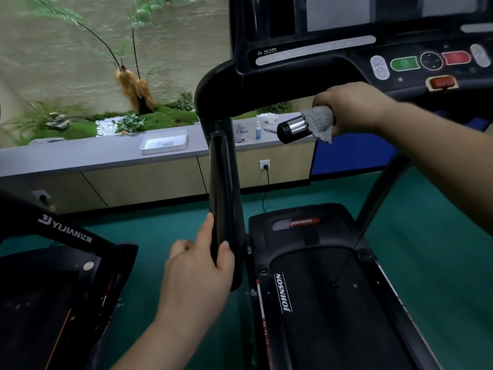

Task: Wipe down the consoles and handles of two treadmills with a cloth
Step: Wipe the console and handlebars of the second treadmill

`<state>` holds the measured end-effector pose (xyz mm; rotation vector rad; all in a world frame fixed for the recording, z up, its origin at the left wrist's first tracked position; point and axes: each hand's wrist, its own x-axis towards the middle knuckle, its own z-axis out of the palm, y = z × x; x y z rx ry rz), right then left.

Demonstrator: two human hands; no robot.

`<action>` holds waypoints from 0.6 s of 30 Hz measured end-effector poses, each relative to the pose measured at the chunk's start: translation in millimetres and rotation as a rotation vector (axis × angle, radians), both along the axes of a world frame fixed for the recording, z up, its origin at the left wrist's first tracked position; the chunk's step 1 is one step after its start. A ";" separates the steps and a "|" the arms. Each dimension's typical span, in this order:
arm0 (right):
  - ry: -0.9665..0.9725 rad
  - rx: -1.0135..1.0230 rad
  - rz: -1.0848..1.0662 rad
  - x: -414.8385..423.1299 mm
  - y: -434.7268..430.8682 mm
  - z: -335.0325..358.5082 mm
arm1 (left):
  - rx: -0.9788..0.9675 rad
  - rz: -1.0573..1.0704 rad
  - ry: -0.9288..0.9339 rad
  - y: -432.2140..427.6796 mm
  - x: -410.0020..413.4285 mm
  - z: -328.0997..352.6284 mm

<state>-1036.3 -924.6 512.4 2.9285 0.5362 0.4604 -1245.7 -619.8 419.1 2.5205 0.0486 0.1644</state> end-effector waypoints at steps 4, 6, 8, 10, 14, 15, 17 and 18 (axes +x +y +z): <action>-0.236 -0.002 0.039 0.2 -5.7 -24.1 | -0.003 -0.006 -0.015 -0.9 0.2 0.4; -0.117 -0.012 -0.019 -0.2 -0.6 -10.1 | 0.011 -0.014 -0.027 -0.8 1.8 -1.0; 0.067 -0.041 -0.094 -3.8 8.2 9.7 | 0.019 -0.014 -0.048 -0.5 3.6 -3.9; 0.271 -0.031 -0.161 -7.1 18.1 22.8 | 0.031 -0.020 -0.068 0.1 4.6 -5.7; 0.349 -0.016 -0.183 -7.4 31.8 25.3 | 0.039 -0.035 -0.074 -1.0 6.3 -6.3; 0.296 -0.054 -0.170 -6.3 33.9 21.3 | 0.040 -0.036 -0.081 -1.0 6.7 -6.6; 0.161 -0.120 -0.133 -5.5 38.6 9.9 | 0.027 -0.028 -0.107 -1.9 5.9 -6.8; 0.088 -0.135 -0.109 -6.2 42.5 3.9 | 0.019 -0.022 -0.109 -2.3 5.2 -7.5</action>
